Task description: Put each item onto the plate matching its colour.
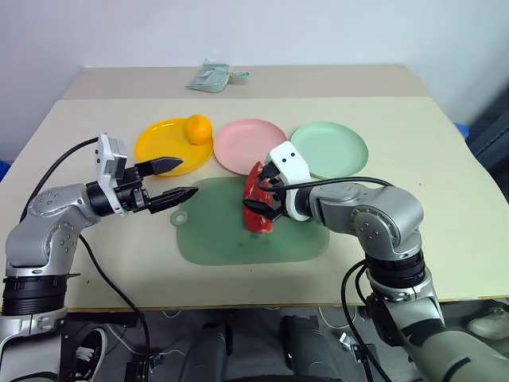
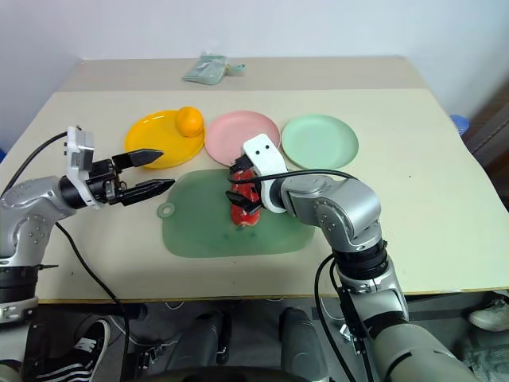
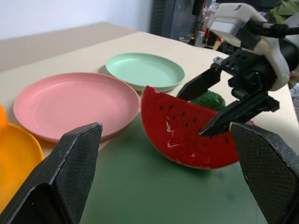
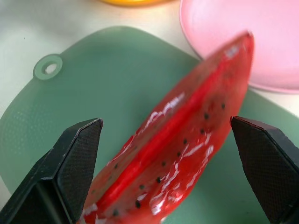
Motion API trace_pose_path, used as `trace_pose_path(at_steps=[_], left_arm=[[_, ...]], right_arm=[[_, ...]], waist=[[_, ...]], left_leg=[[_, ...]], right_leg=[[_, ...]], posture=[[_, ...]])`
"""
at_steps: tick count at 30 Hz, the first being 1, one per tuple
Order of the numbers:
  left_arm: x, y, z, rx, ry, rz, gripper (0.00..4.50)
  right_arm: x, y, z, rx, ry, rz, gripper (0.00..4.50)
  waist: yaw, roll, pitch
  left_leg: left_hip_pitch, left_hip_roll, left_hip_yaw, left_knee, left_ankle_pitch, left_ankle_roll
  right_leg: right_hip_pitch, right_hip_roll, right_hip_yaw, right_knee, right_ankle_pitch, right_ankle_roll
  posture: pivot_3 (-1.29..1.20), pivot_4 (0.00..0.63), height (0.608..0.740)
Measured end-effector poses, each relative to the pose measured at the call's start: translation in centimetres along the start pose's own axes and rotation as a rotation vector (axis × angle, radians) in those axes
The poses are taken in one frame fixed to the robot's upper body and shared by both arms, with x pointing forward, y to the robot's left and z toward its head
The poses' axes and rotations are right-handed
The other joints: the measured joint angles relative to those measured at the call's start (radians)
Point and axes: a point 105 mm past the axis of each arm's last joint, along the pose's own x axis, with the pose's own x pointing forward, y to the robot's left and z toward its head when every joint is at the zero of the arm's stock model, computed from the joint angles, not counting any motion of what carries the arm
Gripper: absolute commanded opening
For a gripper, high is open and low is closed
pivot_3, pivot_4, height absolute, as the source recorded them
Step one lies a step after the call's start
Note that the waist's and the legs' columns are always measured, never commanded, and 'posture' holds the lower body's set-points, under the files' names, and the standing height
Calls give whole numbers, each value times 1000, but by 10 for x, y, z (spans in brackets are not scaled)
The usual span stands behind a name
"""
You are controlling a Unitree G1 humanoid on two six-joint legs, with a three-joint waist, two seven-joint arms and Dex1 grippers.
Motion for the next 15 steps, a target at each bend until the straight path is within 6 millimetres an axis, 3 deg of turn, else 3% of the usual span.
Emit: trace_pose_path(at_steps=[6,15], left_arm=[[-7,-11,4,-53,-14,-77,4476],[-6,-14,6,-37,-6,-90,4476]], right_arm=[[-9,-25,-6,-14,24,-14,4500],[-6,-15,-7,-41,11,54,4500]], waist=[[1,0,0],[-9,0,0]], left_leg=[[0,0,0,0,0,0],[0,0,0,-1,0,0]], right_leg=[[0,0,0,-1,0,0],[0,0,0,-1,0,0]], posture=[[0,150,740],[0,150,740]])
